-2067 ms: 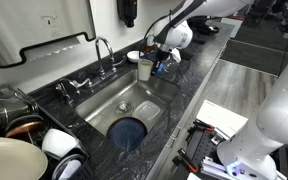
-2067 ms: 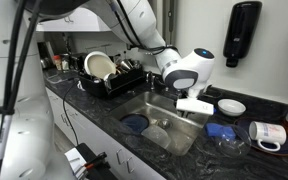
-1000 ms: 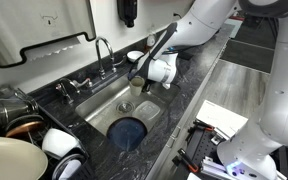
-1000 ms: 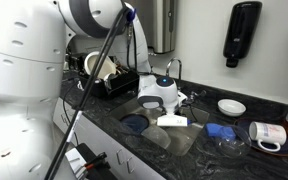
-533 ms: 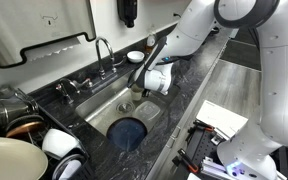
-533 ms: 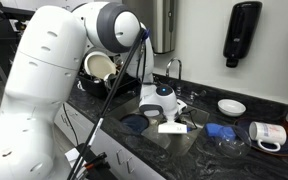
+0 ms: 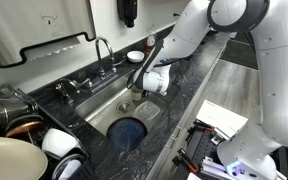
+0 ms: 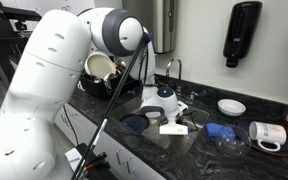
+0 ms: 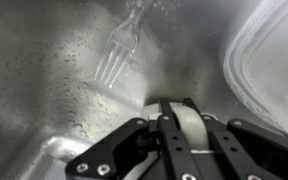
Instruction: Put the white cup into the sink
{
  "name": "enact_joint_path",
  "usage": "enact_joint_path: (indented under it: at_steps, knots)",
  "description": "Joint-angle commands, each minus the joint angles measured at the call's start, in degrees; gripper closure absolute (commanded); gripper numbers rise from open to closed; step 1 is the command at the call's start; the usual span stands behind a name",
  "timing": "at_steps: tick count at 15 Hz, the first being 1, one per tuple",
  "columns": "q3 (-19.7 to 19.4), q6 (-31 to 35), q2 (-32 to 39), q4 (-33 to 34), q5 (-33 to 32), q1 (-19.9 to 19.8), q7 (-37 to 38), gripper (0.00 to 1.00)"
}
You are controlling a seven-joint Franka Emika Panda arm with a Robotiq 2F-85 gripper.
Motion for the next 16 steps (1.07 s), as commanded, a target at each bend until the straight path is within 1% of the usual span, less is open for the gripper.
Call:
enact_joint_path:
  at_steps: [1, 2, 3, 5, 7, 9, 10, 11, 12, 13, 15, 16]
  knots:
    - [-15.38, -2.10, 3.46, 1.17, 1.08, 14.34, 4.54, 0.96]
    - [-19.52, -3.81, 3.99, 1.35, 0.56, 18.25, 6.56, 0.96]
    - [-23.82, -5.74, 4.50, 1.64, -0.23, 22.36, 9.18, 0.64]
    - [-32.40, -11.28, 5.92, 2.57, -2.12, 30.43, 14.36, 0.51]
    - [-37.68, -15.91, 7.76, 3.76, -4.48, 35.04, 18.69, 0.36]
    - [-41.23, -19.99, 8.95, 5.16, -6.81, 37.99, 22.32, 0.22]
    - [-42.45, -21.61, 9.45, 5.91, -7.77, 39.00, 23.90, 0.16]
    - [-39.49, -20.83, 7.72, 5.48, -17.83, 34.86, 31.53, 0.08]
    - [-39.54, -21.60, 7.68, 6.12, -21.63, 34.49, 34.50, 0.03]
    - [-40.68, -22.33, 7.80, 6.50, -27.11, 34.68, 37.67, 0.00]
    - [-39.24, -24.08, 5.76, 7.04, -37.69, 32.14, 44.94, 0.00]
    - [-37.89, -25.08, 4.53, 7.40, -42.94, 30.33, 48.49, 0.00]
